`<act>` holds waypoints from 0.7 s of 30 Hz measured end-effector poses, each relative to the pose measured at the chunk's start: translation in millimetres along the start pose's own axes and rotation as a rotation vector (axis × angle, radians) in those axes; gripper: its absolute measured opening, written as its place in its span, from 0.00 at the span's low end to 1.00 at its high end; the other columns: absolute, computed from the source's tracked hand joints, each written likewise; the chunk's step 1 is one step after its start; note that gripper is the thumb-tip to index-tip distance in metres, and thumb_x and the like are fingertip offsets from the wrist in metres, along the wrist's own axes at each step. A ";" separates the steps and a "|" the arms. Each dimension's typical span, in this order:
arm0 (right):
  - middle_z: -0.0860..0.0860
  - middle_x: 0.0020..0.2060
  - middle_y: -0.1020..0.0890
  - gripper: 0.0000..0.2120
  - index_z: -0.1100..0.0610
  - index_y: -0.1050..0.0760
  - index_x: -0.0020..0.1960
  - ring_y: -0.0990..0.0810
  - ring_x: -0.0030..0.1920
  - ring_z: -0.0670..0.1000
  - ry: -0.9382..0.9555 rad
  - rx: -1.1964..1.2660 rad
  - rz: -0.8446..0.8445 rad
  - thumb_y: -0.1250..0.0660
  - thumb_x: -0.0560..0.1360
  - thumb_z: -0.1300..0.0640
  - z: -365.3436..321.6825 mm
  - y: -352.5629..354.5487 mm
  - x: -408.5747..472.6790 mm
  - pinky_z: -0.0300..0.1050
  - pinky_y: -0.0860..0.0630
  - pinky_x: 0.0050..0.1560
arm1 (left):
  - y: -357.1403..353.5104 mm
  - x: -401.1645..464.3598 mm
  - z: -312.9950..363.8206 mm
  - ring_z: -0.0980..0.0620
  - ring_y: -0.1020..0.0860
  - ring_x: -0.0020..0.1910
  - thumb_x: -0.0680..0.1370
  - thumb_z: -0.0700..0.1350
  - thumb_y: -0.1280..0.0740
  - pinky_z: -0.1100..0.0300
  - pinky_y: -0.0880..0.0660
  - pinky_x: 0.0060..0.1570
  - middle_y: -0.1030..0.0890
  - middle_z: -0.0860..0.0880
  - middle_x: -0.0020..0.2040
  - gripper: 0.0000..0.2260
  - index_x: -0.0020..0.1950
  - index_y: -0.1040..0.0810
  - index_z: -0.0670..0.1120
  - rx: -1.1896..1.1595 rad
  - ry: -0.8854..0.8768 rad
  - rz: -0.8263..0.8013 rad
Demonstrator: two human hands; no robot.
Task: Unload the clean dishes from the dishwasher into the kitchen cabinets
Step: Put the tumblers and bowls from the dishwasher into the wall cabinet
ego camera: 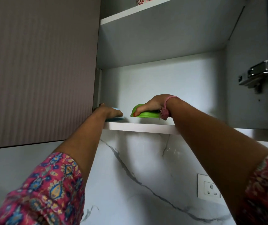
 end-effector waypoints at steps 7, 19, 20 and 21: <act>0.50 0.34 0.27 0.15 0.53 0.29 0.35 0.28 0.32 0.46 0.014 0.023 -0.076 0.32 0.73 0.44 -0.9 -11.6 2.3 0.35 0.30 0.25 | -6.0 5.3 0.3 0.46 0.26 0.62 0.70 0.58 0.28 0.56 0.28 0.57 0.30 0.44 0.68 0.32 0.68 0.28 0.43 0.126 -0.058 -0.083; 0.54 0.50 0.25 0.38 0.59 0.27 0.62 0.24 0.47 0.54 -0.064 -0.137 0.027 0.38 0.68 0.27 -1.9 -18.9 1.4 0.43 0.32 0.46 | 14.6 -34.0 7.8 0.40 0.29 0.65 0.76 0.42 0.35 0.53 0.30 0.60 0.30 0.38 0.68 0.26 0.72 0.38 0.37 -0.260 -0.283 0.333; 0.55 0.51 0.24 0.39 0.61 0.28 0.63 0.24 0.49 0.56 -0.064 -0.128 0.055 0.40 0.69 0.28 -1.0 -17.1 -1.4 0.43 0.32 0.47 | 15.5 -41.8 7.3 0.40 0.29 0.65 0.77 0.40 0.36 0.53 0.31 0.63 0.30 0.39 0.69 0.26 0.73 0.38 0.38 -0.315 -0.342 0.356; 0.57 0.54 0.23 0.39 0.63 0.29 0.64 0.23 0.52 0.58 -0.059 -0.100 0.100 0.41 0.71 0.29 0.2 -14.3 -5.0 0.43 0.32 0.48 | 16.2 -50.5 5.9 0.41 0.29 0.66 0.77 0.39 0.37 0.53 0.31 0.65 0.30 0.39 0.70 0.25 0.73 0.38 0.39 -0.369 -0.392 0.369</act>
Point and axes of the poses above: each hand's wrist, its own x-axis towards the middle knuckle, its own y-axis out of the back of the hand, z = x × y, the point moved 4 cm from there along x, towards the middle knuckle
